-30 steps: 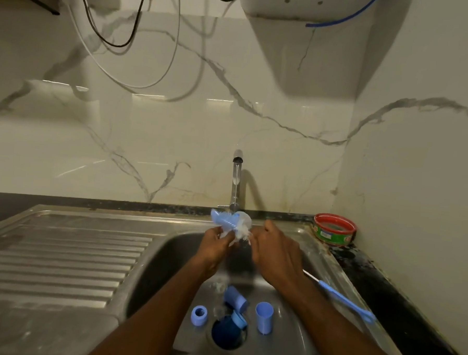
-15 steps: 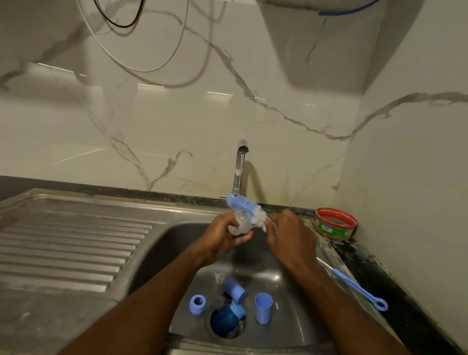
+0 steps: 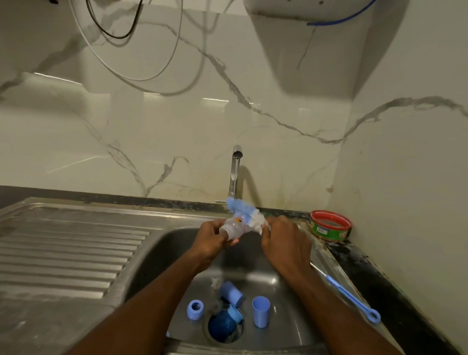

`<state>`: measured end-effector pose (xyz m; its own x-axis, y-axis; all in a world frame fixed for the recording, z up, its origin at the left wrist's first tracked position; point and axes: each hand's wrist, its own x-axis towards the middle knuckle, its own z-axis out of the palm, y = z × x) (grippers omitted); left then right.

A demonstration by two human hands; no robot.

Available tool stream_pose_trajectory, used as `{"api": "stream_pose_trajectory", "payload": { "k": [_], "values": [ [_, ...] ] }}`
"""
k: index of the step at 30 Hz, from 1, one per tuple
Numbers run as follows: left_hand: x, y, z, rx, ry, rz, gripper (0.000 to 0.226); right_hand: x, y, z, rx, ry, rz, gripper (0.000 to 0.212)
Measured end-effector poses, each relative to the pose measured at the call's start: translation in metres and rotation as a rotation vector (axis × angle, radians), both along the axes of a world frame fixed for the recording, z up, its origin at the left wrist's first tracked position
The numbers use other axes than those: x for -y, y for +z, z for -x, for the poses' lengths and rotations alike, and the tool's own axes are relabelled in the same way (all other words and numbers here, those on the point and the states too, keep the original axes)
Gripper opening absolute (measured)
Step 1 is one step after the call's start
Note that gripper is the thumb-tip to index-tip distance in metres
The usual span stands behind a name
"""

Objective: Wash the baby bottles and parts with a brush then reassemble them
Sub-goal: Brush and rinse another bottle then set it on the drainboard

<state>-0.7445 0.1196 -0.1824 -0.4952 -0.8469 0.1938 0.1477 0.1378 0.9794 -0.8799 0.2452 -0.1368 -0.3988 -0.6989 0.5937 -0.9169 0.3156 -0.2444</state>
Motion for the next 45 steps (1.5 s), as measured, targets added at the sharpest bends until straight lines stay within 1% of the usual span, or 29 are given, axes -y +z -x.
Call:
{"api": "stream_pose_trajectory", "payload": {
  "k": [3, 6, 8, 10, 12, 14, 15, 17, 20, 21, 23, 25, 27, 29, 32, 35, 37, 38, 41, 43, 45],
  "values": [
    [-0.002, -0.002, 0.003, 0.004, -0.051, -0.011, 0.020, 0.000, 0.000, 0.005, -0.012, -0.015, -0.014, 0.026],
    [-0.001, -0.006, 0.002, -0.004, -0.066, 0.009, 0.029, -0.005, -0.001, -0.001, 0.024, 0.123, -0.033, 0.031],
    [0.000, -0.009, -0.001, -0.017, -0.032, -0.028, 0.029, -0.005, -0.003, -0.008, 0.009, 0.200, -0.063, 0.032],
    [0.000, -0.011, -0.001, 0.002, -0.030, 0.013, 0.030, -0.003, -0.002, -0.009, 0.000, 0.175, -0.050, 0.029],
    [0.002, -0.011, 0.000, 0.033, -0.031, 0.067, 0.029, -0.002, 0.000, -0.003, 0.011, 0.068, -0.005, 0.028],
    [0.001, -0.010, 0.003, 0.054, 0.023, 0.054, 0.026, -0.001, 0.001, 0.002, 0.004, -0.034, 0.003, 0.028],
    [0.002, -0.010, 0.005, 0.043, 0.054, 0.051, 0.022, -0.001, 0.000, 0.002, 0.008, -0.037, 0.001, 0.029],
    [0.003, -0.010, 0.006, 0.027, 0.100, 0.057, 0.020, -0.001, -0.001, -0.001, 0.030, 0.050, -0.010, 0.029],
    [0.003, -0.011, 0.002, 0.015, 0.135, 0.056, 0.037, -0.005, 0.000, -0.009, 0.052, 0.203, -0.034, 0.031],
    [0.004, -0.012, 0.002, 0.024, 0.158, 0.067, 0.039, -0.005, 0.000, -0.011, 0.038, 0.211, -0.033, 0.031],
    [0.005, -0.011, 0.002, 0.050, 0.225, 0.066, 0.030, -0.004, 0.000, -0.011, 0.016, 0.176, 0.002, 0.028],
    [0.007, -0.011, 0.005, 0.080, 0.239, 0.067, 0.021, -0.004, 0.002, -0.008, -0.010, 0.094, 0.035, 0.027],
    [0.005, -0.009, 0.006, 0.103, 0.225, 0.068, 0.019, -0.003, 0.003, -0.005, -0.026, 0.022, 0.044, 0.024],
    [0.001, -0.007, 0.007, 0.082, 0.205, 0.036, 0.022, -0.003, 0.002, -0.005, -0.022, 0.017, 0.046, 0.024],
    [-0.004, -0.004, 0.007, 0.000, 0.158, -0.089, 0.025, -0.004, -0.001, -0.005, 0.005, 0.119, 0.031, 0.027],
    [-0.010, -0.003, 0.006, -0.080, -0.004, -0.190, 0.023, -0.006, -0.002, -0.005, 0.000, 0.190, 0.003, 0.026],
    [-0.011, 0.000, 0.006, -0.077, -0.088, -0.169, 0.025, -0.005, 0.000, -0.001, 0.013, 0.171, 0.010, 0.027],
    [-0.010, 0.001, 0.008, -0.066, -0.086, -0.151, 0.028, -0.004, 0.003, 0.002, 0.022, 0.136, 0.014, 0.027],
    [-0.004, -0.001, 0.016, -0.031, 0.005, -0.138, 0.037, -0.002, 0.014, 0.018, -0.002, 0.032, -0.005, 0.030],
    [0.002, -0.006, 0.017, 0.013, 0.076, -0.103, 0.035, -0.002, 0.009, 0.023, 0.022, 0.035, -0.008, 0.028],
    [0.004, -0.011, 0.014, 0.086, 0.125, -0.013, 0.028, -0.002, 0.000, 0.023, 0.028, 0.094, -0.006, 0.028]
  ]
}}
